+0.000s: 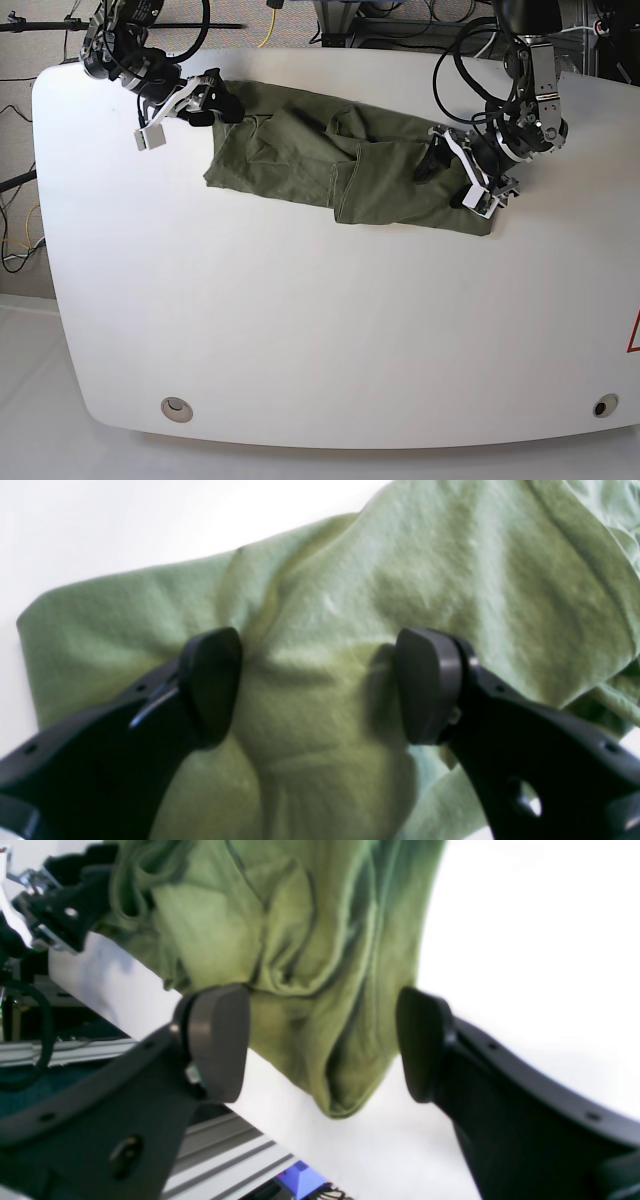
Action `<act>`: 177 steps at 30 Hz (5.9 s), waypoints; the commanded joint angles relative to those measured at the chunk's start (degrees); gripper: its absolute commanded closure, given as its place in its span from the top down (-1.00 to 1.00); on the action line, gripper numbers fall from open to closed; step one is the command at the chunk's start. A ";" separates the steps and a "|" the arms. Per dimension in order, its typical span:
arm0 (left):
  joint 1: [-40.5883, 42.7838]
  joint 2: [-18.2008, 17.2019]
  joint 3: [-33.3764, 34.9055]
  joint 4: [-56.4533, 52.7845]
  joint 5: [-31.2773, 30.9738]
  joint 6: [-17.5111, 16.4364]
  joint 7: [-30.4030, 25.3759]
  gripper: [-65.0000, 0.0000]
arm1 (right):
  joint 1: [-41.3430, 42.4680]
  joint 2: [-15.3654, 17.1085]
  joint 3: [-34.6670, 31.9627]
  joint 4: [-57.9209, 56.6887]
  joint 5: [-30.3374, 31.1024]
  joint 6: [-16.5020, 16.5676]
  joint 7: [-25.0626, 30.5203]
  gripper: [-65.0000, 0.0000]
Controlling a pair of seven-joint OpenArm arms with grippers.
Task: Fold the T-shirt properly
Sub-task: 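Grasp both ends of the folded green strip with both grippers, then lift the right gripper's end and fold it over toward the left gripper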
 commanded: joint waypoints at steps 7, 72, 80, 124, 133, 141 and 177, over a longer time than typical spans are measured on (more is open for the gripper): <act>0.81 -0.48 -0.14 -0.74 4.65 1.63 6.14 0.42 | 0.71 0.78 0.00 -1.13 0.80 0.41 1.15 0.33; -1.39 2.51 1.18 -0.03 4.57 1.63 6.41 0.42 | 8.54 -3.71 -16.36 14.52 -6.41 0.01 1.15 -1.00; -1.83 3.22 3.29 1.81 4.57 1.63 6.41 0.42 | 10.21 -3.79 -24.27 14.61 -8.52 0.01 1.15 -1.00; -0.43 8.84 7.07 7.53 4.57 1.63 6.41 0.42 | 20.84 -10.30 -44.58 5.91 -26.98 0.10 6.86 -1.00; 0.37 10.07 7.07 12.98 4.57 1.63 6.49 0.42 | 22.25 -10.21 -44.58 1.16 -27.07 0.10 7.12 -1.00; 0.19 10.42 7.07 16.58 4.48 1.63 6.49 0.42 | 22.60 -8.54 -44.58 -1.83 -27.07 0.10 9.32 -1.00; -2.45 9.90 -1.45 21.86 4.92 1.63 6.49 0.42 | 22.43 -7.40 -44.49 -1.74 -26.81 0.10 9.32 -1.00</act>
